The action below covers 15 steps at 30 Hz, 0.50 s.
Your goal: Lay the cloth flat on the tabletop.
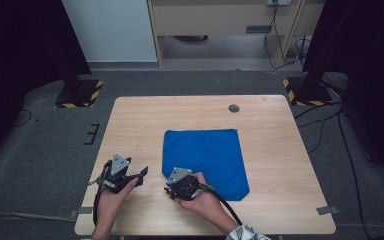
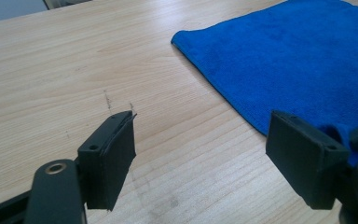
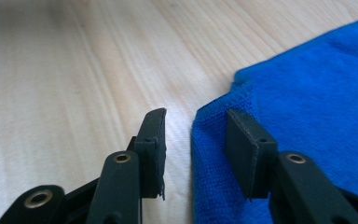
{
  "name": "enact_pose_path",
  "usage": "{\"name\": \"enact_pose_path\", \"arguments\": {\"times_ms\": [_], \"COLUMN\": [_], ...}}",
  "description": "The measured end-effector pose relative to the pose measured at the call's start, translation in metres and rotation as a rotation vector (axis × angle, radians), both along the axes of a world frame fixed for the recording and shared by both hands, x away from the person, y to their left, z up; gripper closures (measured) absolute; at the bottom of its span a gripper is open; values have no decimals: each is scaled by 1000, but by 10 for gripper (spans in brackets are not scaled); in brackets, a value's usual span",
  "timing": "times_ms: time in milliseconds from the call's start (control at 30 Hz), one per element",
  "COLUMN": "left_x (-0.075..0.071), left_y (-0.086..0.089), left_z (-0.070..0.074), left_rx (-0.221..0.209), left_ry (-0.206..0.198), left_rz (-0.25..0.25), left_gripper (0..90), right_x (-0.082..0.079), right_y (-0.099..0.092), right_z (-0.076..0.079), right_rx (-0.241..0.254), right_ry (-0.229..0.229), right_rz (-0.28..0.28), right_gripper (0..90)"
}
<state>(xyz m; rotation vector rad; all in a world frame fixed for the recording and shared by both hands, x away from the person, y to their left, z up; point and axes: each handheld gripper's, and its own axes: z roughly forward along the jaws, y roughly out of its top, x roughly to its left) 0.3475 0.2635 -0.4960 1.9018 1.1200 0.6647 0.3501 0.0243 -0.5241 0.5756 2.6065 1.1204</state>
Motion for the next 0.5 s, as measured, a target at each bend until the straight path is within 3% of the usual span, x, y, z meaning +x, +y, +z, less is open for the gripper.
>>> {"name": "enact_pose_path", "arguments": {"times_ms": [167, 500], "left_x": [-2, 0], "left_y": [-2, -10], "left_z": [1, 5], "left_rx": [3, 39], "left_ry": [-4, -15], "left_rz": [-6, -43], "left_gripper": [232, 232], "right_x": [10, 32], "right_y": [-10, -15], "right_z": [3, 0], "right_rx": [33, 1], "right_ry": [13, 54], "right_rz": [-41, -98], "right_gripper": [577, 517]}}
